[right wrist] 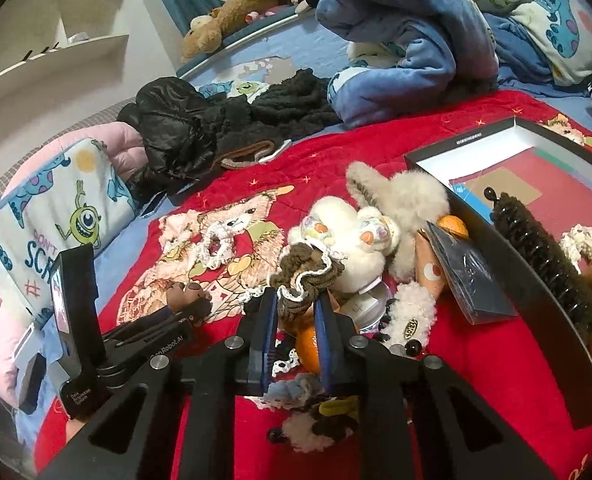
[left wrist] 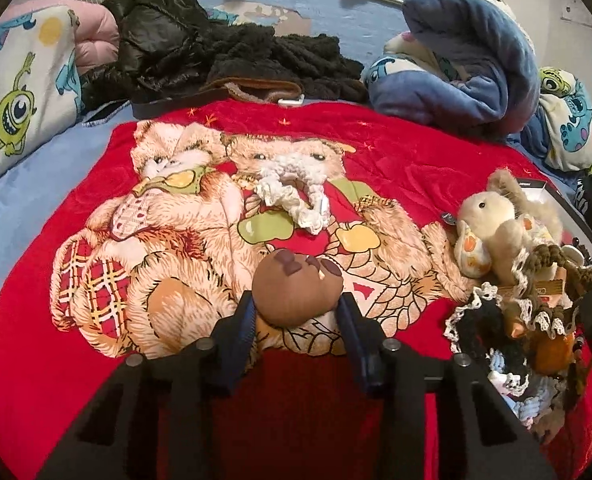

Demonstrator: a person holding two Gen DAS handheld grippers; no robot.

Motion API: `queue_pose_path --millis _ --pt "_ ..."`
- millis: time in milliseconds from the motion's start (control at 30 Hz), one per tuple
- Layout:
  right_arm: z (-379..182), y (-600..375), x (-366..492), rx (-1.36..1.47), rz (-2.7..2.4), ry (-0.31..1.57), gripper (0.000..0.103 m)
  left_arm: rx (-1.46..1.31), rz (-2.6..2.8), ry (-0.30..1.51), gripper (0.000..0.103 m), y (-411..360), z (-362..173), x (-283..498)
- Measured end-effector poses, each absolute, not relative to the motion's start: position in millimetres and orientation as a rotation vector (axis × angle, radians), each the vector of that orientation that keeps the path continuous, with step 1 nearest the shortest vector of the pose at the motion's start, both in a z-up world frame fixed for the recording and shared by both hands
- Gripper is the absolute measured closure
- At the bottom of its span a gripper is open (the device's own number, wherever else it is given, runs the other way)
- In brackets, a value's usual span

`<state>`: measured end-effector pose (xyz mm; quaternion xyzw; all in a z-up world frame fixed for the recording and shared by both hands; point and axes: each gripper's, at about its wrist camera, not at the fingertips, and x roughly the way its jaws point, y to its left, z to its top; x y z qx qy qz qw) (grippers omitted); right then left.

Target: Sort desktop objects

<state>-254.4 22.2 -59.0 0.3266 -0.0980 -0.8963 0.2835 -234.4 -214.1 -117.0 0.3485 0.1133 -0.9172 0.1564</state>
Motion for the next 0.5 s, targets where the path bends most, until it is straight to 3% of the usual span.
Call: queue_pose_path --millis 167,267,500 --pt "-53 25 -248 0.846 -2.394 -0.274 0.089 0.926 -2.661 0.253 0.062 -202 -108 -223" --pt "-48 28 -243 0.825 -2.390 -0.281 0.089 0.898 -2.663 0.208 0.085 -195 -104 -217" --pt "-39 43 -234 0.802 -2.376 -0.336 0.089 0.928 -2.678 0.288 0.092 -201 -108 -210"
